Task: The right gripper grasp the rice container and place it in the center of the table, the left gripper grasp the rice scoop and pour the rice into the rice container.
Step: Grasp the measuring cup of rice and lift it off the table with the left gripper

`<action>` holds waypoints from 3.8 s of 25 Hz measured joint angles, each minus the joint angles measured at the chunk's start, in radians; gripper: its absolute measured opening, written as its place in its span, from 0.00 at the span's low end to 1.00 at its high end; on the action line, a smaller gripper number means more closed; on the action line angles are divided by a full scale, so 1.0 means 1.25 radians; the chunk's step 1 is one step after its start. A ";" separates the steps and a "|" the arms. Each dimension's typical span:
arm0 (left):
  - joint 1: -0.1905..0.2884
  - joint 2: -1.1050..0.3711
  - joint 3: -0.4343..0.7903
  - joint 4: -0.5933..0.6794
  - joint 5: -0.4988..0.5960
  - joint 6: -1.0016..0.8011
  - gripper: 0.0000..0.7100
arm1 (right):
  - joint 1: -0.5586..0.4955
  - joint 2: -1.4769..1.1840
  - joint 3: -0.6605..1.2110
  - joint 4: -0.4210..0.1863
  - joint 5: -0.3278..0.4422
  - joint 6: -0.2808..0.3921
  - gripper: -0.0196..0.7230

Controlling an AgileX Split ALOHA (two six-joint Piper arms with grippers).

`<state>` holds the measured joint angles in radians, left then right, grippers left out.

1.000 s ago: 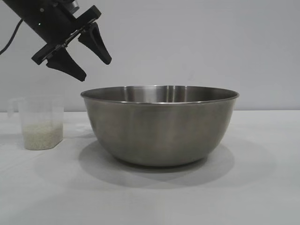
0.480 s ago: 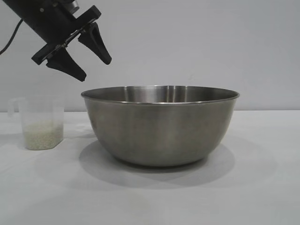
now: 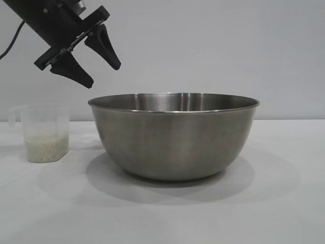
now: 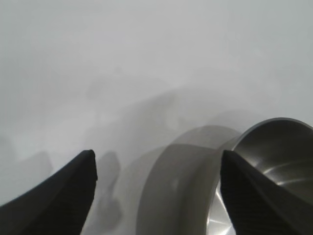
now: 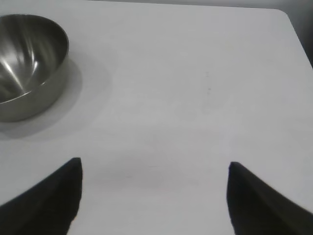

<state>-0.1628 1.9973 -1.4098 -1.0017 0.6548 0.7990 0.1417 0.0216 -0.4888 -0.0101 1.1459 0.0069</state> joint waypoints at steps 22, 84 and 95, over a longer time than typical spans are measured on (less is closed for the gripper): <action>0.000 -0.134 0.000 0.277 0.109 -0.116 0.66 | 0.000 0.000 0.000 0.000 -0.002 0.000 0.72; -0.040 -0.603 1.103 0.745 -1.160 -0.617 0.34 | 0.000 0.000 0.000 0.000 -0.002 0.001 0.72; -0.040 -0.210 1.068 0.811 -1.430 -0.636 0.34 | 0.000 0.000 0.000 0.000 -0.002 0.001 0.72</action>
<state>-0.2122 1.7352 -0.0744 0.0126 -1.1326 0.0035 0.1417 0.0216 -0.4888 -0.0101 1.1429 0.0077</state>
